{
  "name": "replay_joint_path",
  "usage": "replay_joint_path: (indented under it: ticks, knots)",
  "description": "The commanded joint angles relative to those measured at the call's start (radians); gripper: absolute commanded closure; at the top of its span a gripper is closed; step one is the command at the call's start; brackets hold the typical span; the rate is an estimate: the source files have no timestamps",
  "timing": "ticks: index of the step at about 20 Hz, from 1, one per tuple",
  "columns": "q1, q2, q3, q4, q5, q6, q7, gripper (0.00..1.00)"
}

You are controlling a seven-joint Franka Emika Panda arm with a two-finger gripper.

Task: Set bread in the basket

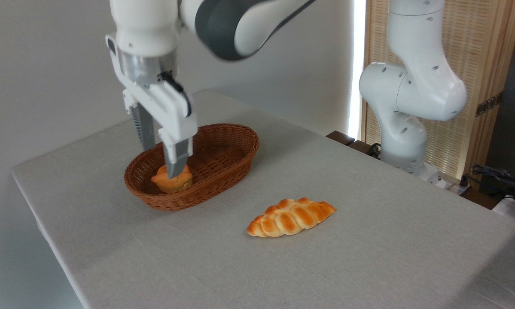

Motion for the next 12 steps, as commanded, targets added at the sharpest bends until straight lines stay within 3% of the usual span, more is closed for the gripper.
replay_joint_path:
  ticks: [1, 3, 6, 8, 12]
  knots:
    - [-0.004, 0.028, 0.055, 0.135, 0.074, -0.12, 0.015, 0.0]
    - [-0.004, 0.028, 0.057, 0.14, 0.104, -0.12, 0.015, 0.0]
    - [-0.004, 0.027, 0.054, 0.161, 0.215, -0.122, 0.012, 0.0]
    - [-0.004, 0.025, 0.046, 0.163, 0.251, -0.122, 0.004, 0.0]
    - [-0.004, 0.01, 0.046, 0.161, 0.253, -0.142, -0.025, 0.0]
